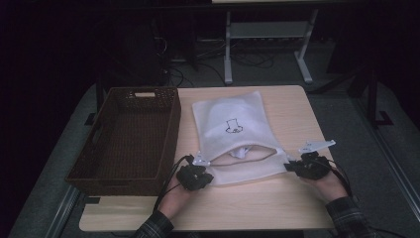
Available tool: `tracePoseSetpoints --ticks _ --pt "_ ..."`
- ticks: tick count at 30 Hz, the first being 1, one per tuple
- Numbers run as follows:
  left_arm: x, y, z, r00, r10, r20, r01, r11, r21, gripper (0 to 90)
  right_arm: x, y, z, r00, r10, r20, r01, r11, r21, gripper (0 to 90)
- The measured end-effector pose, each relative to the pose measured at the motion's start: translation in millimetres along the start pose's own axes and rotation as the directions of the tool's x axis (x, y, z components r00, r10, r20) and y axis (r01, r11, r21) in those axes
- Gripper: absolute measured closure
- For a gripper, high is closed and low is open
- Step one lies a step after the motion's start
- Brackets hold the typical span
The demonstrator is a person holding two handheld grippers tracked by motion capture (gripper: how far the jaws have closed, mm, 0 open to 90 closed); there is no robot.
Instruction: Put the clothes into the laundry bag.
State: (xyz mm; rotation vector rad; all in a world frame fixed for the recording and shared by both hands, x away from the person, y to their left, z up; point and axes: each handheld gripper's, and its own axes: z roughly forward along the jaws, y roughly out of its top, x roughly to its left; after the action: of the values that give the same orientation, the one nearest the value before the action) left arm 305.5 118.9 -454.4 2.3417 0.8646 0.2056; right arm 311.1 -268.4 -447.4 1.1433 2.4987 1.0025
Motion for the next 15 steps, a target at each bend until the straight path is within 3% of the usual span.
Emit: tracePoseSetpoints --ticks 1,7,11,13,15 --pt "0.5 -0.4 -0.4 1.0 -0.003 -0.009 0.003 1.0 -0.002 84.8 8.6 -4.9 -1.4 0.9999 -0.01 -0.013 0.01 1.0 0.019 82.8" --pt "-0.1 -0.8 -1.9 0.9997 0.006 -0.024 -0.006 1.0 0.007 83.3 24.7 -18.2 -6.7 0.9986 -0.038 -0.035 0.041 0.997 0.064 81.1" --pt "-1.9 -0.5 -6.0 0.9997 -0.013 -0.019 0.013 0.9999 -0.002 77.3 23.8 -20.1 -13.1 0.9991 -0.017 -0.039 0.019 0.999 0.037 64.5" --pt "-4.4 0.0 -13.2 0.9995 -0.028 -0.011 0.028 0.9994 -0.019 64.1 19.5 -16.9 -18.6 0.9995 0.018 -0.027 -0.019 1.0 -0.009 51.2" --pt "-7.4 1.4 -19.7 0.9996 -0.026 -0.011 0.025 0.9991 -0.034 57.4 18.9 -14.9 -23.0 0.9996 0.025 -0.011 -0.026 0.999 -0.039 46.0"
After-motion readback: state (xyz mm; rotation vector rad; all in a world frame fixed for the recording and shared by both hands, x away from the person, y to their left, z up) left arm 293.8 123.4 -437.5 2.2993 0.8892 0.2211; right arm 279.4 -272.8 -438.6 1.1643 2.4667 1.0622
